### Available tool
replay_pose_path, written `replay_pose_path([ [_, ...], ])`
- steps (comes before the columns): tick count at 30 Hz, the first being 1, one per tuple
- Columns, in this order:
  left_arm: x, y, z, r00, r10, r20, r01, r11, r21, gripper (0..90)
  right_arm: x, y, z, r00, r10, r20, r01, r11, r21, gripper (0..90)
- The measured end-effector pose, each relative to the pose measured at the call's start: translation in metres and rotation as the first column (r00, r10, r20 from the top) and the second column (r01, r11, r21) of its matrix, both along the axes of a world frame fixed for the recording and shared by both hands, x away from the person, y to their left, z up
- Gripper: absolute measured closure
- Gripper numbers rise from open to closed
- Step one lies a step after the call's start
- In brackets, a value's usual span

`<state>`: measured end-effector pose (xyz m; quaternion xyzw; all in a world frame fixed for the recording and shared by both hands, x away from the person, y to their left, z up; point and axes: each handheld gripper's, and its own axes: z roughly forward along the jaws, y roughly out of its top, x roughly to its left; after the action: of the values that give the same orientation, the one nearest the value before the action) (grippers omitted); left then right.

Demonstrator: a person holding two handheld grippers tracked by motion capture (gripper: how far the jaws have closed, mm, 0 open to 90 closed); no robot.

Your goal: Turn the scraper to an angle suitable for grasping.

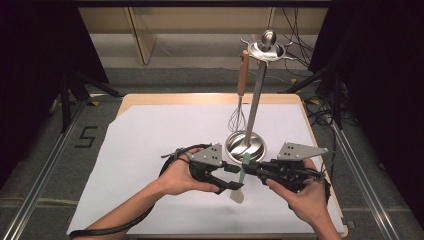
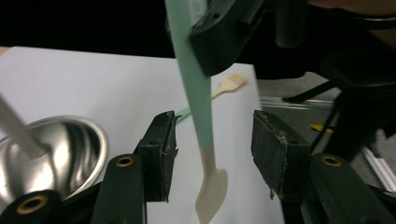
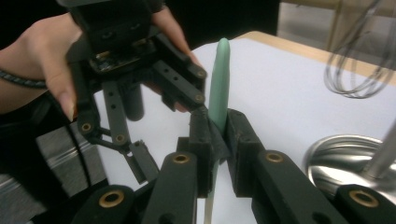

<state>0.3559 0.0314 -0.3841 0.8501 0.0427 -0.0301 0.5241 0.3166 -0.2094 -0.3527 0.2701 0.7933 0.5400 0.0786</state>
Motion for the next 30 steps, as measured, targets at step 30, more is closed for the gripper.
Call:
replay_pose_path([
  [30, 0.0070, 0.0043, 0.0009, 0.9907, 0.122, -0.061, -0.125, 0.9906, -0.055, 83.7, -0.0065, -0.0036, 0.0046, 0.9995, -0.024, 0.020, 0.022, 0.994, 0.104, 67.8],
])
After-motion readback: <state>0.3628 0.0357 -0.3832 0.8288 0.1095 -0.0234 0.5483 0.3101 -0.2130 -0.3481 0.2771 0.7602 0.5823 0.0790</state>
